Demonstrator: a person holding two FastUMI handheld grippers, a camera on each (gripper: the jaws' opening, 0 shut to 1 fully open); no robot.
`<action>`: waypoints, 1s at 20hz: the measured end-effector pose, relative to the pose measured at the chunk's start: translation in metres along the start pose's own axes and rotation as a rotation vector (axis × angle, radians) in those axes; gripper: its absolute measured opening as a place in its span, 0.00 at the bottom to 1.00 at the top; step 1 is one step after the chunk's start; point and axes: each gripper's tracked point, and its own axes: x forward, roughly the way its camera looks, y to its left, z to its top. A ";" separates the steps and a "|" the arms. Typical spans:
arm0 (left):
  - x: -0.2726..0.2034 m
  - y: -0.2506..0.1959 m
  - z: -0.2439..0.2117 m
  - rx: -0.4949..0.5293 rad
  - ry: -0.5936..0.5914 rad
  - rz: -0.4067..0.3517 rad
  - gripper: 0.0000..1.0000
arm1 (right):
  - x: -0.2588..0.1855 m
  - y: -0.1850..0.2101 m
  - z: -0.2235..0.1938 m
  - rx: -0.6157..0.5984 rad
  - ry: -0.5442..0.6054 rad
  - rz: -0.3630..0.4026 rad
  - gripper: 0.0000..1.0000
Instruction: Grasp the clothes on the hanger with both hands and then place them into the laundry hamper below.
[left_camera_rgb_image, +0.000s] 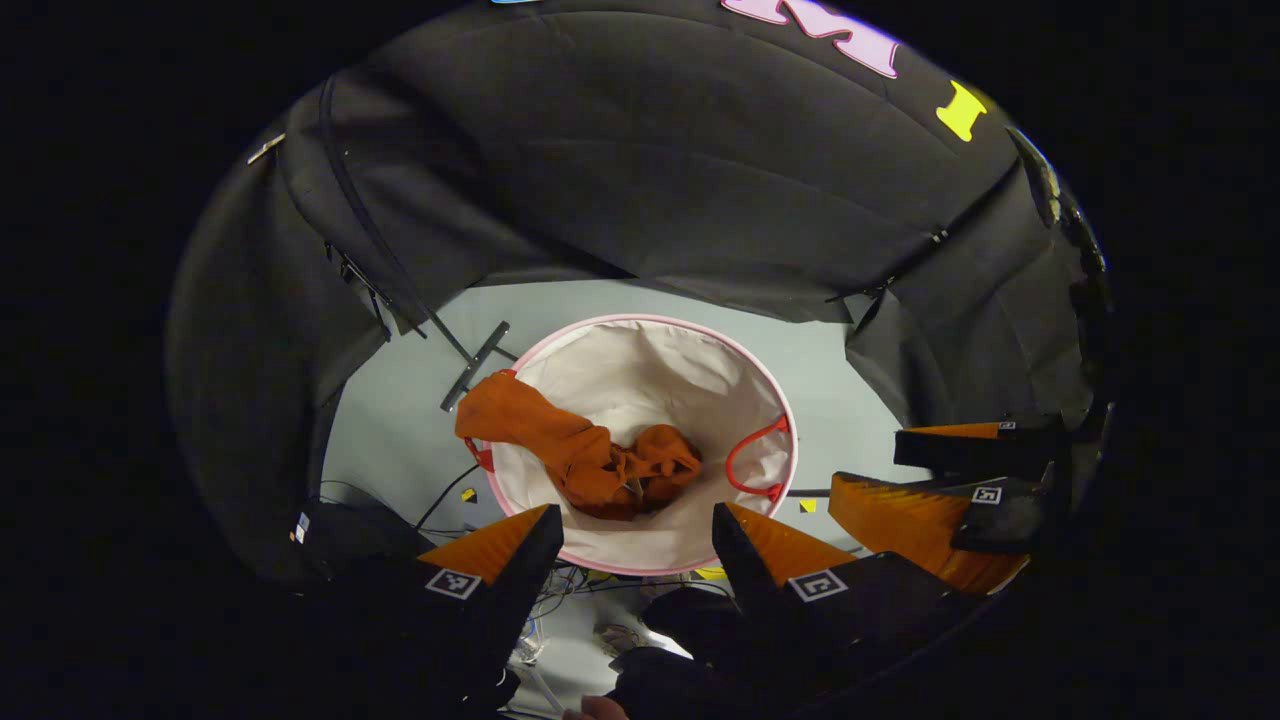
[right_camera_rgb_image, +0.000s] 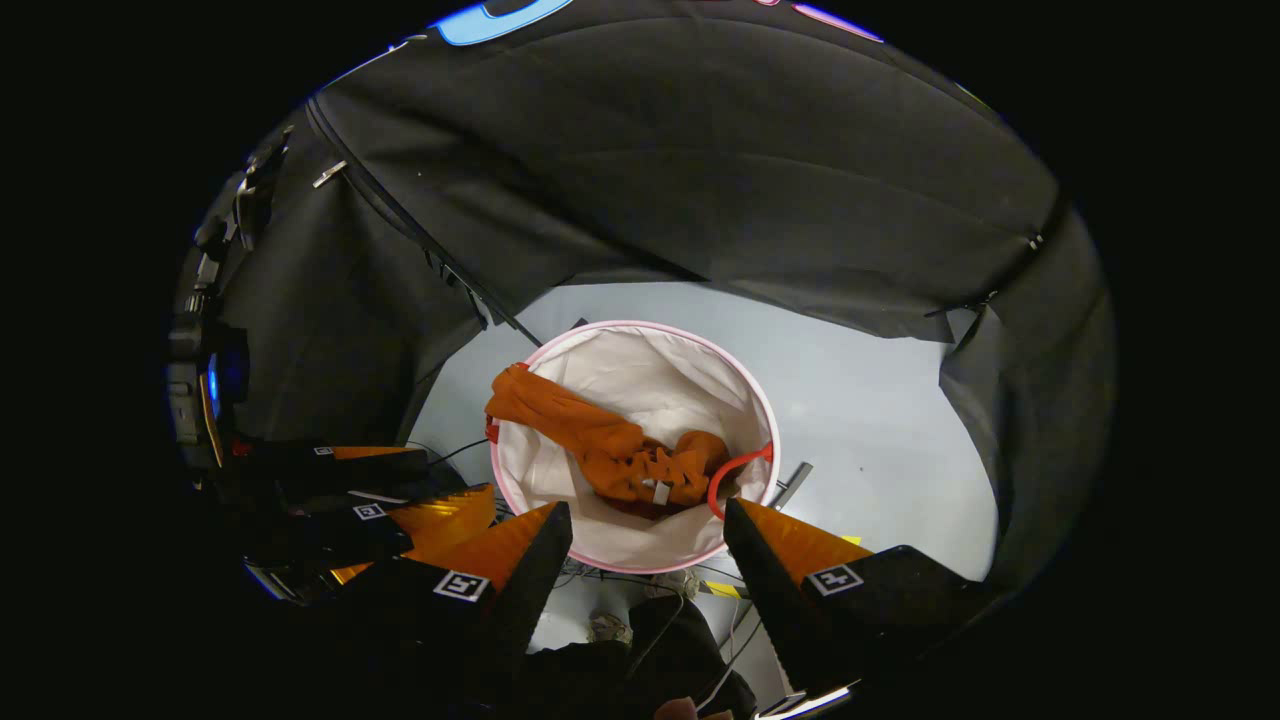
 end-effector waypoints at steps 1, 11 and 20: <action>-0.002 -0.001 -0.002 -0.002 -0.003 -0.002 0.92 | -0.004 0.000 -0.002 0.000 -0.004 -0.001 0.99; -0.085 0.008 -0.003 0.036 -0.171 0.006 0.96 | -0.078 0.016 0.011 0.029 -0.206 -0.080 0.99; -0.241 0.009 0.024 0.097 -0.540 0.034 0.96 | -0.221 0.039 0.036 0.036 -0.525 -0.165 0.99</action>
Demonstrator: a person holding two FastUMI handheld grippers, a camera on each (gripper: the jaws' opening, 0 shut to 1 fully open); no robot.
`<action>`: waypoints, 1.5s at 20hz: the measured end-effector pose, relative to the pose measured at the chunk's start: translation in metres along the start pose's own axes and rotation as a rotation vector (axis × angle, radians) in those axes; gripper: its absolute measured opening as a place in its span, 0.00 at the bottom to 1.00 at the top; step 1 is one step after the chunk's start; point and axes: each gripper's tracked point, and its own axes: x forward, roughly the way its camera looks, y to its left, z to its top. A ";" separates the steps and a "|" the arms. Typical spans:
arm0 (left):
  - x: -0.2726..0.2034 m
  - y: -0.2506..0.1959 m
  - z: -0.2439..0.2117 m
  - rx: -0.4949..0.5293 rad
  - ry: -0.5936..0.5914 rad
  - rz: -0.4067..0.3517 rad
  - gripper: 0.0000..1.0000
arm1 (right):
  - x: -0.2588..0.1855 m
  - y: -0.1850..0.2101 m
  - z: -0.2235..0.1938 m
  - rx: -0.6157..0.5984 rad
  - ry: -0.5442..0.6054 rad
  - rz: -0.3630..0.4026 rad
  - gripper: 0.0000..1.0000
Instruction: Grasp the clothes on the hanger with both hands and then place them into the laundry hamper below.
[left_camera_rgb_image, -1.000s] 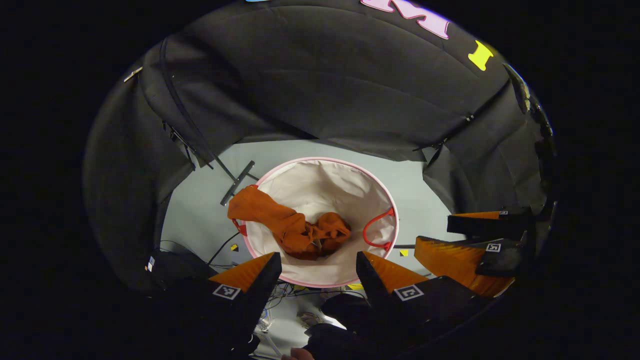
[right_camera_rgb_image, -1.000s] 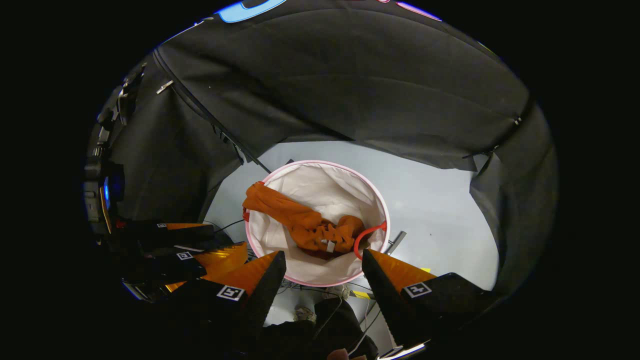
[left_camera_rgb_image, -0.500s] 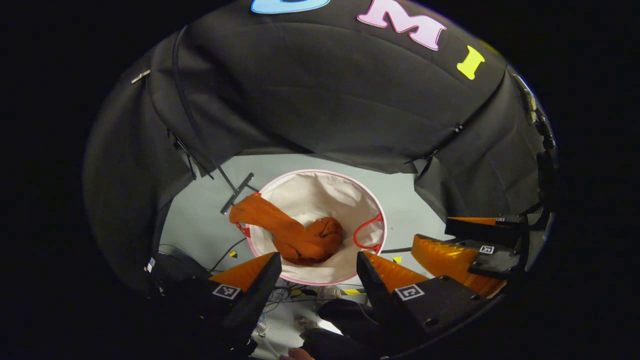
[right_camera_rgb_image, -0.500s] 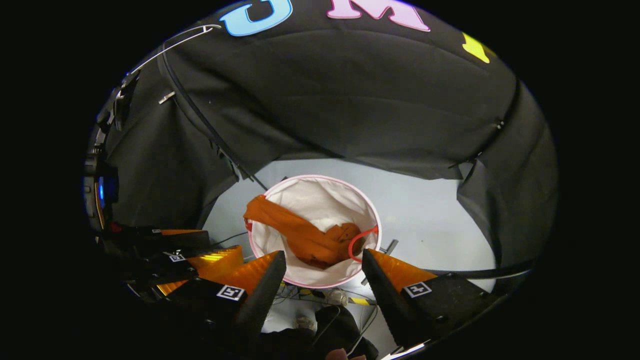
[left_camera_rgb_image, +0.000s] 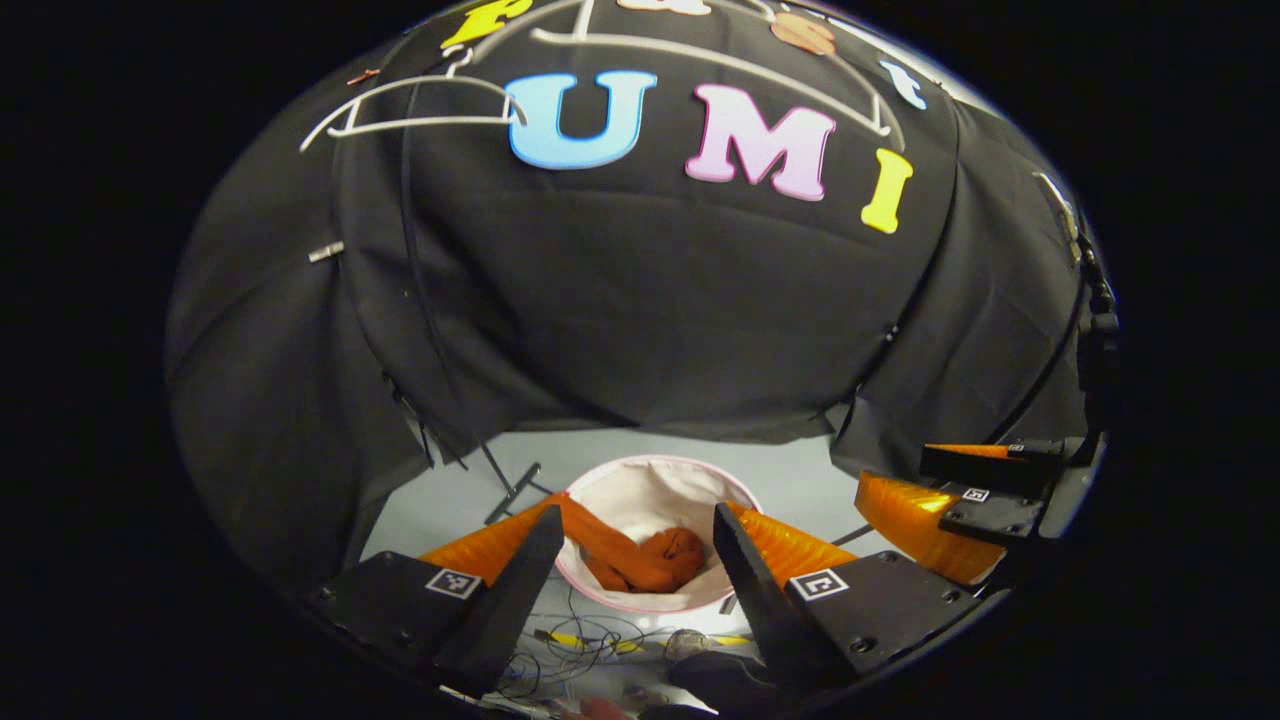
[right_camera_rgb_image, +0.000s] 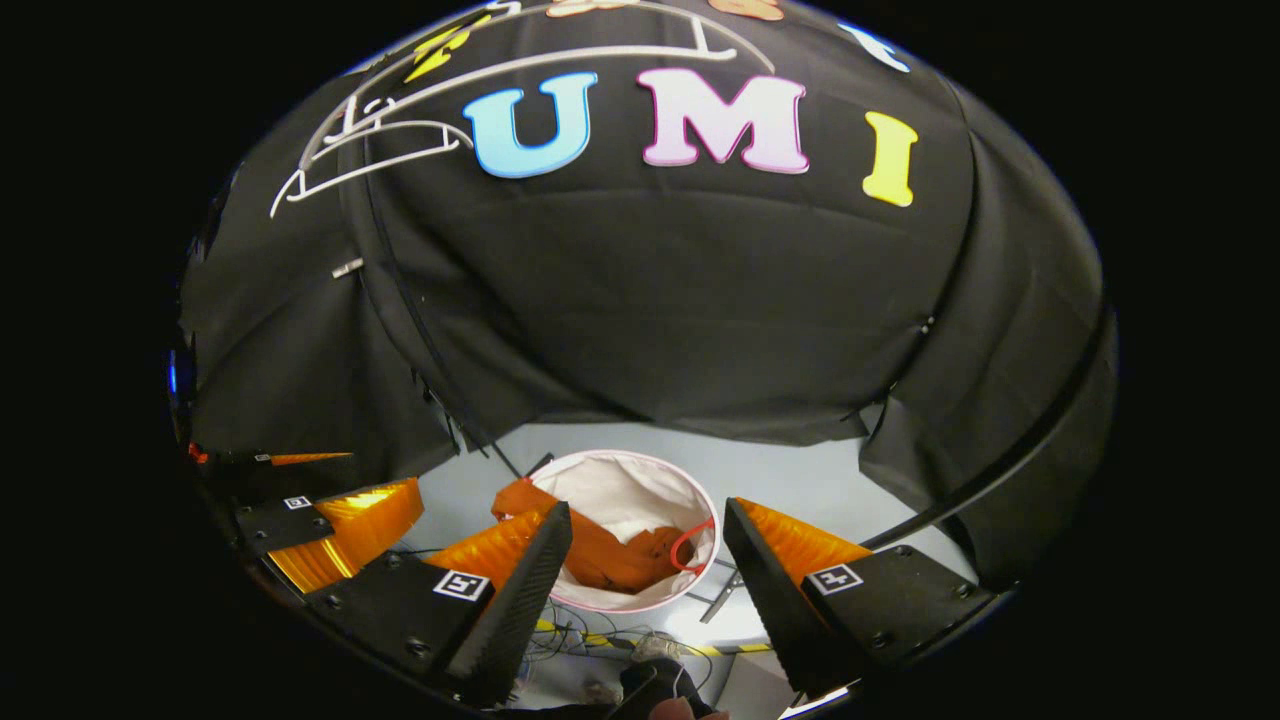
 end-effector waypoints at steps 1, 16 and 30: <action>-0.017 -0.001 0.010 0.004 -0.039 0.002 0.96 | -0.016 0.001 0.009 0.004 -0.031 -0.006 0.99; -0.238 -0.013 0.073 0.042 -0.442 0.003 0.95 | -0.245 -0.005 0.072 0.006 -0.432 -0.128 0.99; -0.325 -0.015 0.092 0.040 -0.587 0.031 0.92 | -0.351 -0.011 0.113 0.001 -0.654 -0.153 0.94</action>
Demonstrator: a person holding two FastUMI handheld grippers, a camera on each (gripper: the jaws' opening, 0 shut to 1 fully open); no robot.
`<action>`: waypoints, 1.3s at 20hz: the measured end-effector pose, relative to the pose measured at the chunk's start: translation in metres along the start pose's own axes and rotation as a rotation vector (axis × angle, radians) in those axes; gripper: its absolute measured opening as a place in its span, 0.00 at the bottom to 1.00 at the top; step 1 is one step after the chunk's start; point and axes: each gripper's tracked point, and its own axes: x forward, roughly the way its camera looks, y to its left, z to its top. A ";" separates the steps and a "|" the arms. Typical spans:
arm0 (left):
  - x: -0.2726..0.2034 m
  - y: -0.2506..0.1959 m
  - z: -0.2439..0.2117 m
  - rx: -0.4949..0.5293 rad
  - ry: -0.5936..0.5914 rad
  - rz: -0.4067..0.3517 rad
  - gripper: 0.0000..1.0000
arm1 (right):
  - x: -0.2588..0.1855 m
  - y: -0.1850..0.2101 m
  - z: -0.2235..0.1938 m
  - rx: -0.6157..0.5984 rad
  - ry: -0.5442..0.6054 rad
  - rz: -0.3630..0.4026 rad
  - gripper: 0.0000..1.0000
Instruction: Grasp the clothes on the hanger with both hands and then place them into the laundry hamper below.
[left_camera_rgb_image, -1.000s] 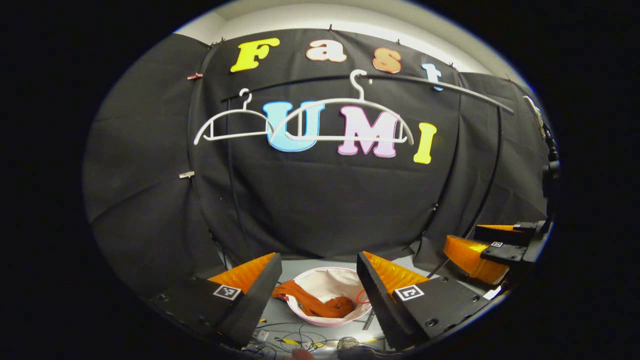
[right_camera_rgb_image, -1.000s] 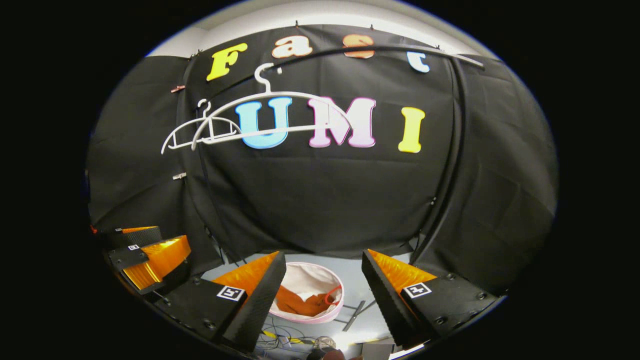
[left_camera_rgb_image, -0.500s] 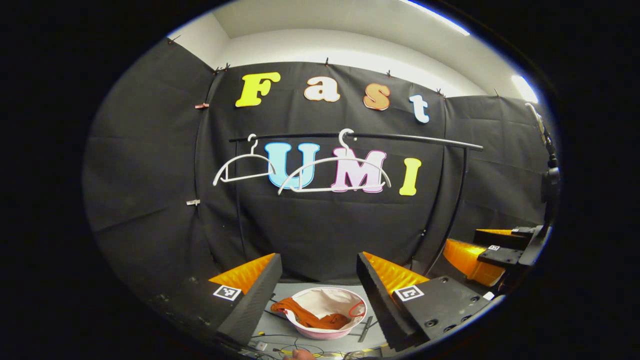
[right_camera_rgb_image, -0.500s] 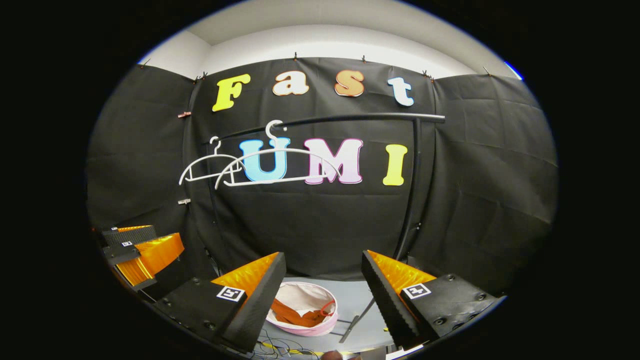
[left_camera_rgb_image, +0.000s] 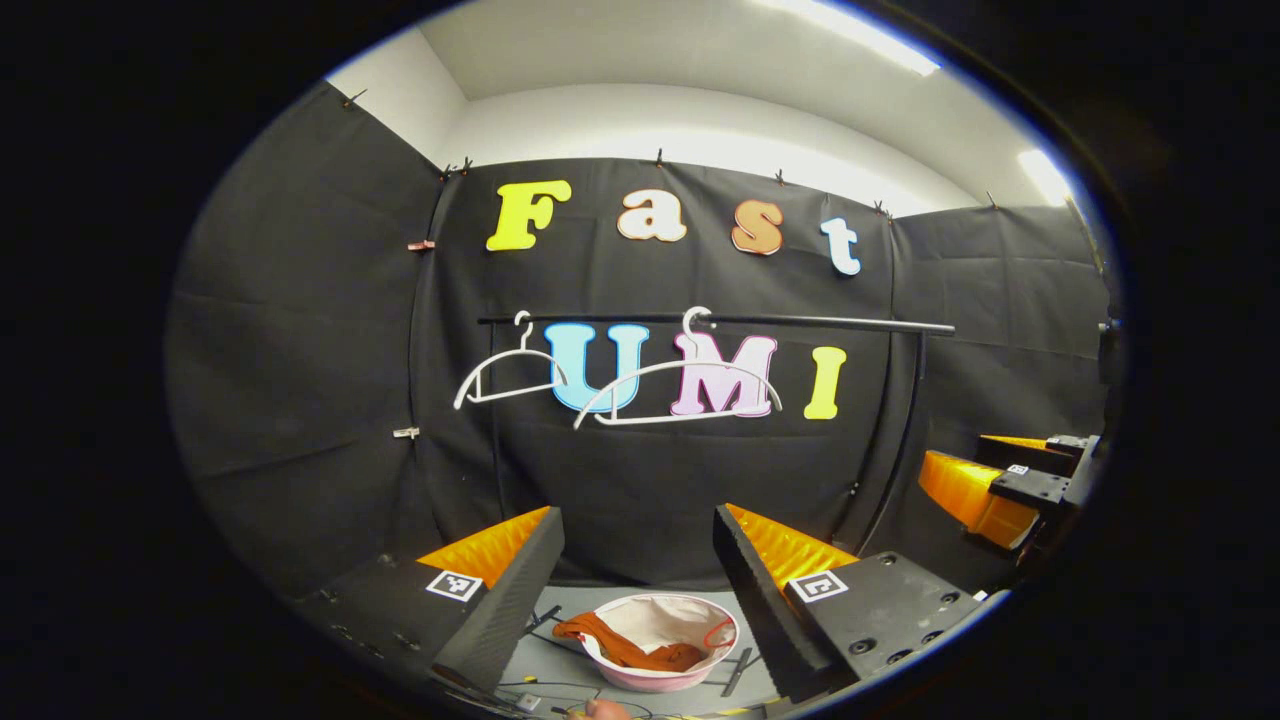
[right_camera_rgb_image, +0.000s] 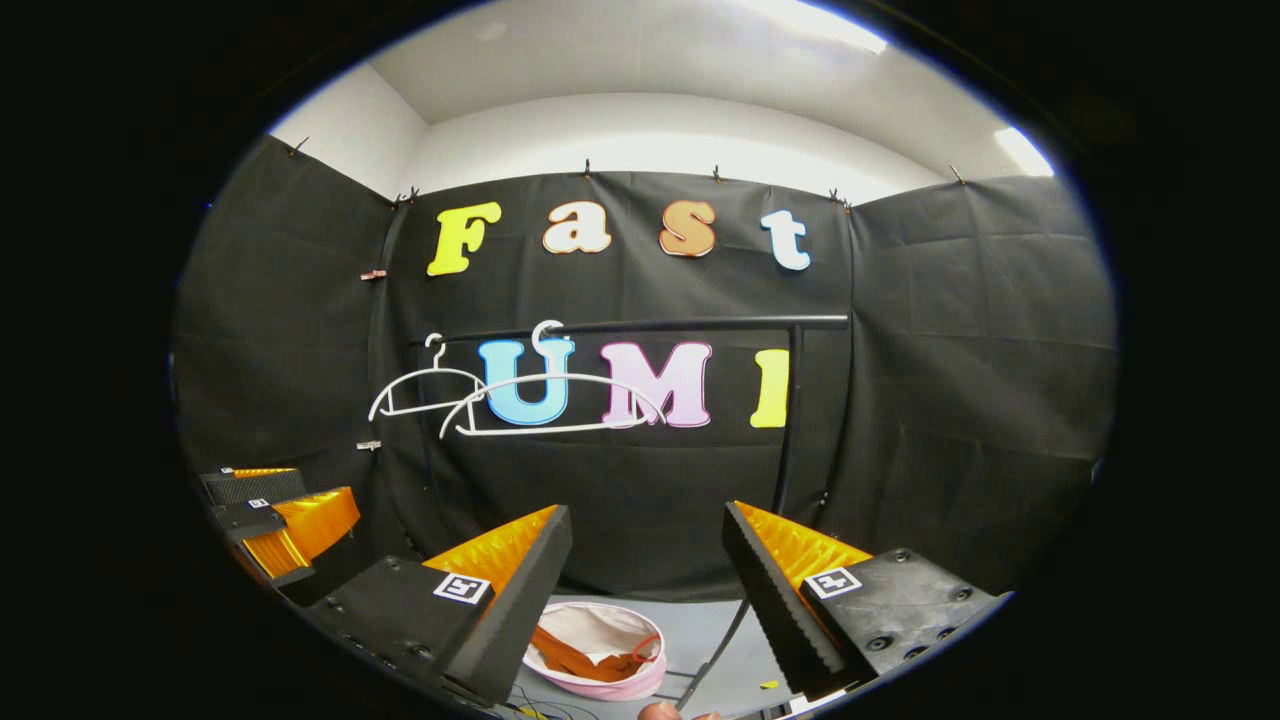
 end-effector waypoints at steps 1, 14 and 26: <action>-0.003 -0.003 0.000 0.001 -0.004 -0.004 0.92 | -0.003 -0.002 0.003 -0.004 -0.008 -0.003 0.96; -0.013 -0.003 0.003 -0.007 -0.016 0.001 0.95 | -0.008 0.003 0.003 0.001 -0.020 0.004 0.99; -0.010 -0.017 0.000 0.023 -0.006 -0.015 0.95 | -0.008 -0.008 0.003 -0.019 -0.036 -0.012 0.98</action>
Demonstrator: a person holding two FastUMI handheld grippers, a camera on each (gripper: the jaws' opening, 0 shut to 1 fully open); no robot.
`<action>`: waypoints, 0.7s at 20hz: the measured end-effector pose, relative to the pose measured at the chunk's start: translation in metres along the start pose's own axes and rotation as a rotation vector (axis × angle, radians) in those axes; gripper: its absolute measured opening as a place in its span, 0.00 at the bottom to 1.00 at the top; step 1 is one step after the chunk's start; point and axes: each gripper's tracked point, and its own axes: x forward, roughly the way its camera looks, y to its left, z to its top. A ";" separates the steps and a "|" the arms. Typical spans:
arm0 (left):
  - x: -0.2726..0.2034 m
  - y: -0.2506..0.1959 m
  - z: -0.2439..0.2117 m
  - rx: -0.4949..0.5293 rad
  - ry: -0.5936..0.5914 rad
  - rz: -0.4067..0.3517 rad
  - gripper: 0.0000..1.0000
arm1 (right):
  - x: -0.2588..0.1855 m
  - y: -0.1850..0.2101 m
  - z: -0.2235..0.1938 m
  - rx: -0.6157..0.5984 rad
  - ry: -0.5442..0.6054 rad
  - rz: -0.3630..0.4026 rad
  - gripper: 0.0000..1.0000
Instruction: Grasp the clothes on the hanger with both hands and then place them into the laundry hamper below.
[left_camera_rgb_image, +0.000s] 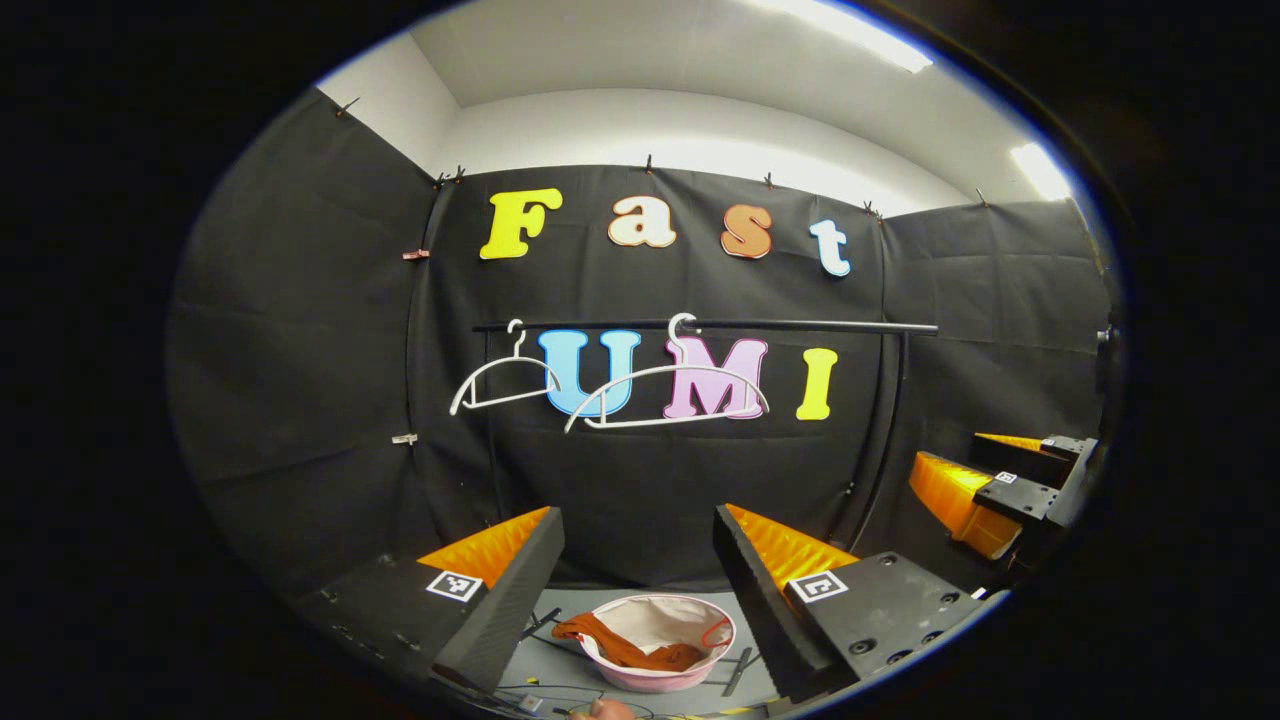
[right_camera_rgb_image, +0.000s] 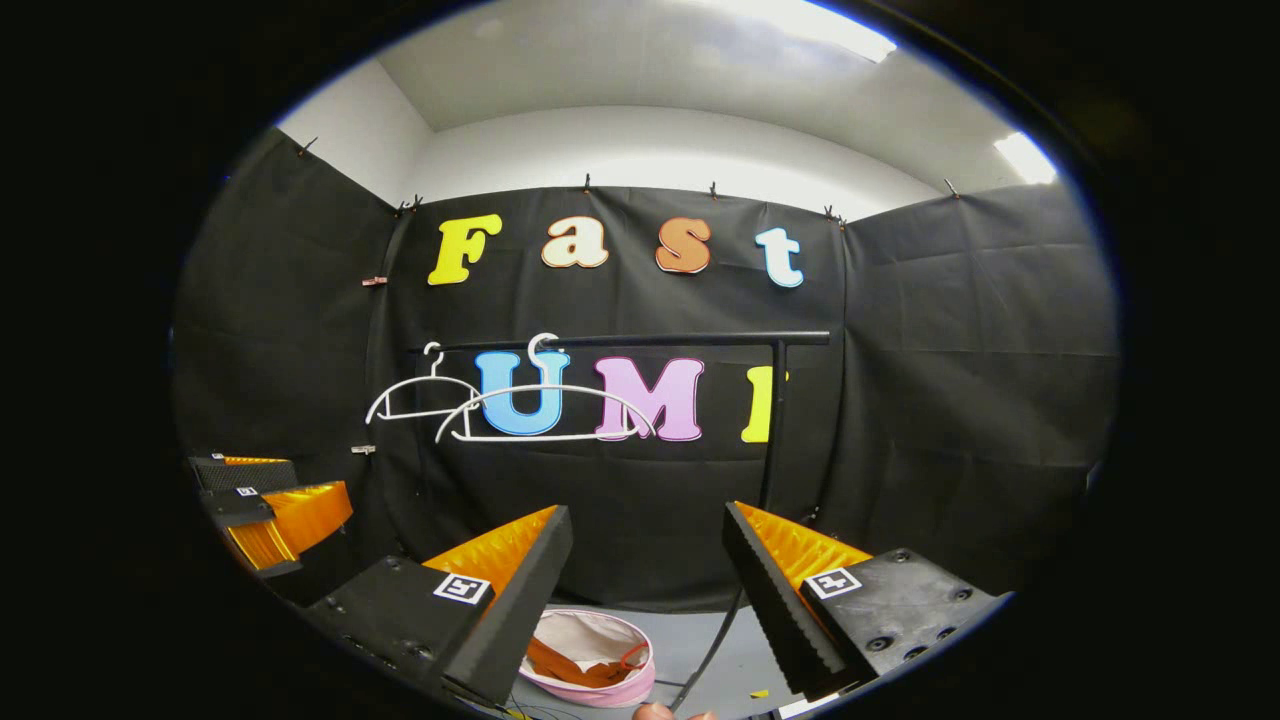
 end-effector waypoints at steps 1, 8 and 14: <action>0.000 -0.002 0.000 -0.001 -0.002 -0.001 0.95 | 0.000 -0.003 0.001 -0.003 -0.006 -0.005 0.99; 0.009 -0.015 -0.023 -0.036 0.046 -0.029 0.95 | 0.014 -0.022 0.010 -0.009 -0.029 -0.045 0.98; 0.005 -0.015 -0.020 -0.021 0.049 -0.015 0.92 | 0.012 -0.015 0.003 -0.011 -0.010 -0.026 0.98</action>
